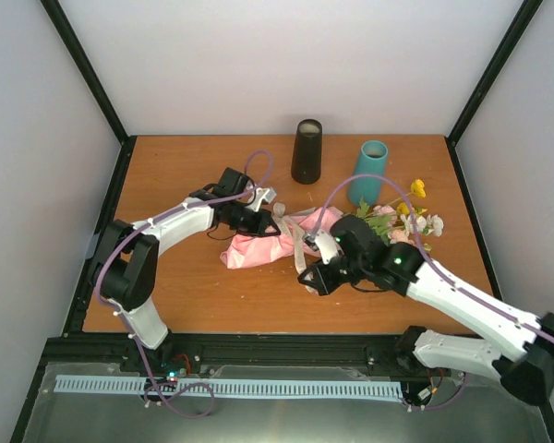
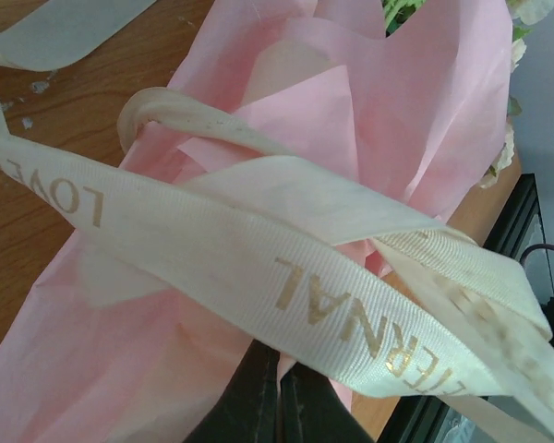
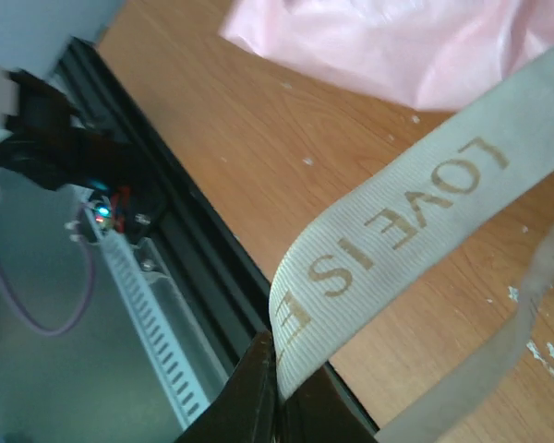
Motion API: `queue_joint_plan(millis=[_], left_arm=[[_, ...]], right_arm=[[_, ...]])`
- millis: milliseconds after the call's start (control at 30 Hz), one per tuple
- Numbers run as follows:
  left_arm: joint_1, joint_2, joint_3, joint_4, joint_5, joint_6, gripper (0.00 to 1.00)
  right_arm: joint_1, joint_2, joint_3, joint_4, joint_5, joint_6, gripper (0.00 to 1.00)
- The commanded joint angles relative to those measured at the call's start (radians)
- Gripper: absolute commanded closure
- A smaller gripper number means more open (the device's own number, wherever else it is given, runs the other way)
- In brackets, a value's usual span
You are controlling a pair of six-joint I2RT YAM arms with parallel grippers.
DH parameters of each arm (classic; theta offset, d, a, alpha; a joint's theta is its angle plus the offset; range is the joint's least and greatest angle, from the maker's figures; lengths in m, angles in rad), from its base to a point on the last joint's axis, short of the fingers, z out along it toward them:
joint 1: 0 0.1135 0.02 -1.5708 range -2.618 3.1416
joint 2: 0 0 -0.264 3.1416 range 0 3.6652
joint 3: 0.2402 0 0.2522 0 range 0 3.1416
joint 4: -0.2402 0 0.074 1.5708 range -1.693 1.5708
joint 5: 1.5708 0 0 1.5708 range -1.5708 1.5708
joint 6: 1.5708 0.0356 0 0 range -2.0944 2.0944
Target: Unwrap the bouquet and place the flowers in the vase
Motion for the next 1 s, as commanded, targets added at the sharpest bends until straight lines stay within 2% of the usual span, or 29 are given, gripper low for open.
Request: queue_joint_plan(millis=[0, 300, 467, 567, 600, 667, 700, 800, 967], left_arm=[[0.009, 0.014, 0.037, 0.002, 0.006, 0.028, 1.0], [0.014, 0.023, 0.026, 0.007, 0.006, 0.031, 1.0], [0.014, 0.023, 0.009, 0.018, 0.007, 0.025, 1.0], [0.014, 0.017, 0.001, 0.023, 0.007, 0.02, 1.0], [0.014, 0.016, -0.002, 0.024, 0.007, 0.021, 1.0], [0.014, 0.012, -0.009, 0.025, 0.012, 0.025, 1.0], [0.014, 0.01, -0.012, 0.024, 0.014, 0.03, 1.0], [0.014, 0.008, -0.023, 0.019, 0.015, 0.04, 1.0], [0.014, -0.013, -0.06, 0.046, 0.02, 0.026, 1.0]], right_arm=[[0.008, -0.165, -0.013, 0.005, -0.033, 0.001, 0.96], [0.009, -0.339, 0.02, 0.106, 0.005, -0.02, 0.96], [0.009, -0.355, 0.031, 0.118, 0.051, -0.048, 0.95], [0.009, -0.333, 0.03, 0.081, 0.046, -0.064, 0.91], [0.009, -0.327, 0.025, 0.072, 0.05, -0.063, 0.86], [0.009, -0.314, 0.008, 0.049, 0.092, -0.057, 0.54], [0.009, -0.308, 0.001, 0.034, 0.134, -0.051, 0.42], [0.009, -0.278, -0.023, -0.023, 0.294, -0.017, 0.3], [0.009, -0.243, -0.076, -0.075, 0.411, 0.084, 0.16]])
